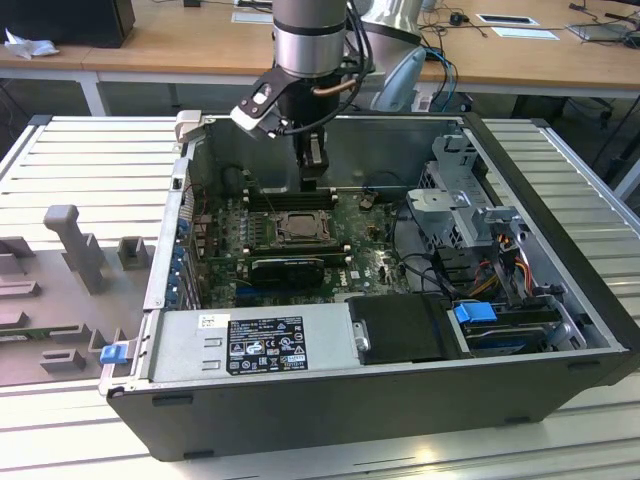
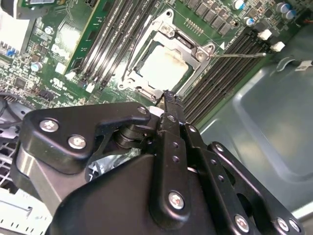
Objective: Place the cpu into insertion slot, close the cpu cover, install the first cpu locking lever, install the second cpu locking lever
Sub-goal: 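Install the first cpu locking lever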
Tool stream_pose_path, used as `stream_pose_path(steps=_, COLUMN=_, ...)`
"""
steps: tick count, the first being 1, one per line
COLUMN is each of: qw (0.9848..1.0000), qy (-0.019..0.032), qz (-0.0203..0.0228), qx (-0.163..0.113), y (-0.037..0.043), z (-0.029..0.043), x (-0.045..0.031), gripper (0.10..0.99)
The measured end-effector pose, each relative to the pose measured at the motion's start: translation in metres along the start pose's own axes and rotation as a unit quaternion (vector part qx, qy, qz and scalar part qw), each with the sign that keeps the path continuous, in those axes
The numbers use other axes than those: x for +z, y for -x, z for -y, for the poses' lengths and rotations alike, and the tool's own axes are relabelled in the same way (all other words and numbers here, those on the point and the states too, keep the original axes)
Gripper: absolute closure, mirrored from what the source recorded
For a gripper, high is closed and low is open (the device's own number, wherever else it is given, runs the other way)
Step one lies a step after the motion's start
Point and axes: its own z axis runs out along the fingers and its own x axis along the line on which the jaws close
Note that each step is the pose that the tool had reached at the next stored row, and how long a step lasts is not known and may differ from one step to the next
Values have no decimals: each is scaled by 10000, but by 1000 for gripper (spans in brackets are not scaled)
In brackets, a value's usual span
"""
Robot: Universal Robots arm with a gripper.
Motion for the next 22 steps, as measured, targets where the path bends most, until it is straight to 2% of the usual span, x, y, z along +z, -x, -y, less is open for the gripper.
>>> stream_pose_path(steps=4, qw=10000, qy=2, qz=-7, qx=-21, y=0, z=-2, x=-38, gripper=980)
stream_pose_path(steps=7, qw=9996, qy=-2, qz=-17, qx=-291, y=0, z=-2, x=-40, gripper=980)
stream_pose_path(steps=9, qw=9988, qy=-3, qz=-26, qx=-493, y=0, z=-2, x=-39, gripper=980)
stream_pose_path(steps=14, qw=9981, qy=-4, qz=-32, qx=-619, y=0, z=-2, x=-43, gripper=980)
stream_pose_path(steps=17, qw=9956, qy=-7, qz=-45, qx=-934, y=0, z=-2, x=-44, gripper=980)
stream_pose_path(steps=20, qw=9920, qy=-9, qz=-60, qx=-1265, y=0, z=-2, x=-44, gripper=980)
stream_pose_path(steps=21, qw=9899, qy=-10, qz=-66, qx=-1413, y=0, z=-2, x=-43, gripper=980)
stream_pose_path(steps=22, qw=9865, qy=-11, qz=-77, qx=-1638, y=0, z=-2, x=-42, gripper=980)
